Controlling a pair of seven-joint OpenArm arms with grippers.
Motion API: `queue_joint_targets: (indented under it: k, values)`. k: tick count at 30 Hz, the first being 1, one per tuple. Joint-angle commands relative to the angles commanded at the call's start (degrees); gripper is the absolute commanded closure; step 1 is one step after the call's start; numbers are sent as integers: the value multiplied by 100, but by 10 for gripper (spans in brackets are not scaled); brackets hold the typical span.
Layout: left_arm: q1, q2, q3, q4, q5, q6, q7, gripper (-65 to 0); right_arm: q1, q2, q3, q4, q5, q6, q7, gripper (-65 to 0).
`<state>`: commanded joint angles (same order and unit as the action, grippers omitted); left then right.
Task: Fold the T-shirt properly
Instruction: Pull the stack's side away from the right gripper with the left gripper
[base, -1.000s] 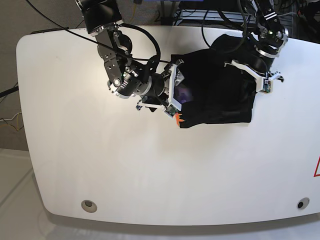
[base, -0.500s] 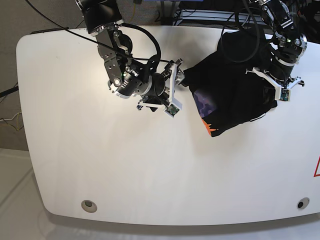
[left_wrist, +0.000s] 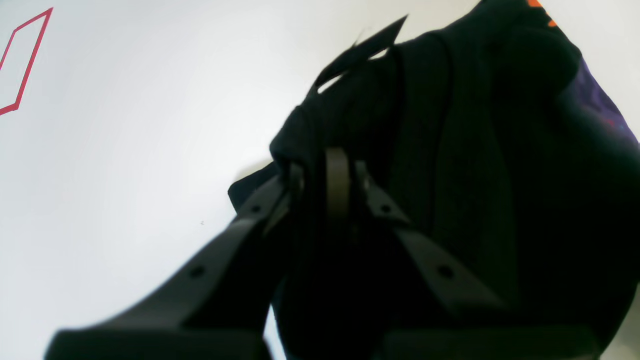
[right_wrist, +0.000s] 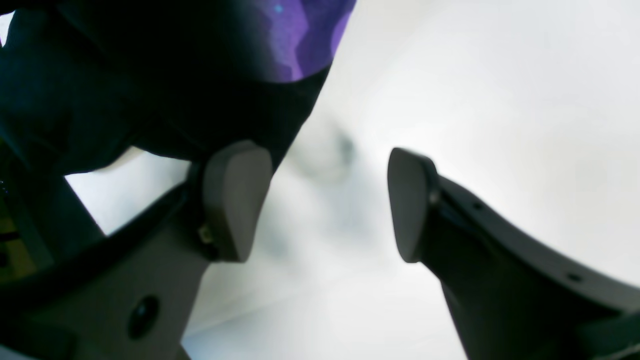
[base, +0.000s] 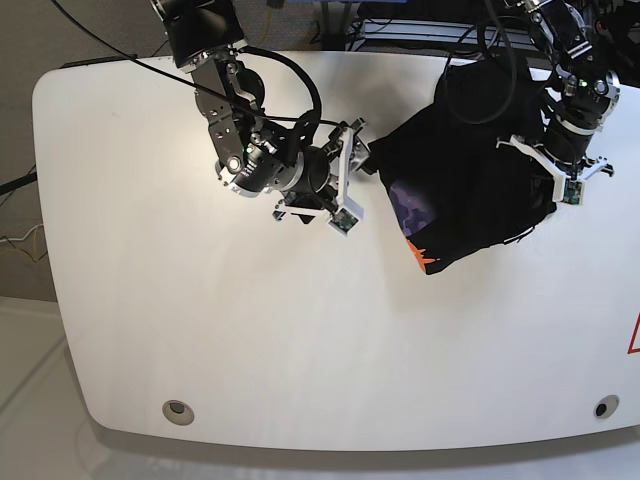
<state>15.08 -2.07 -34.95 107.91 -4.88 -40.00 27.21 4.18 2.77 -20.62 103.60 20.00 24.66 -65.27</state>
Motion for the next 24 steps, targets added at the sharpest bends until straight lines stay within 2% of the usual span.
queue_joint_targets:
  k: [12, 22, 24]
  values:
    - [132, 26, -44, -440, 9, 0, -70, -30, -35, 18, 0, -9, 0, 0, 18, -379]
    - [211, 44, -62, -1407, 79, 0, -958, -34, -35, 18, 0, -9, 0, 0, 18, -379]
    - [211, 44, -62, -1521, 237, 0, -1143, -61, -35, 18, 0, -9, 0, 0, 18, -379]
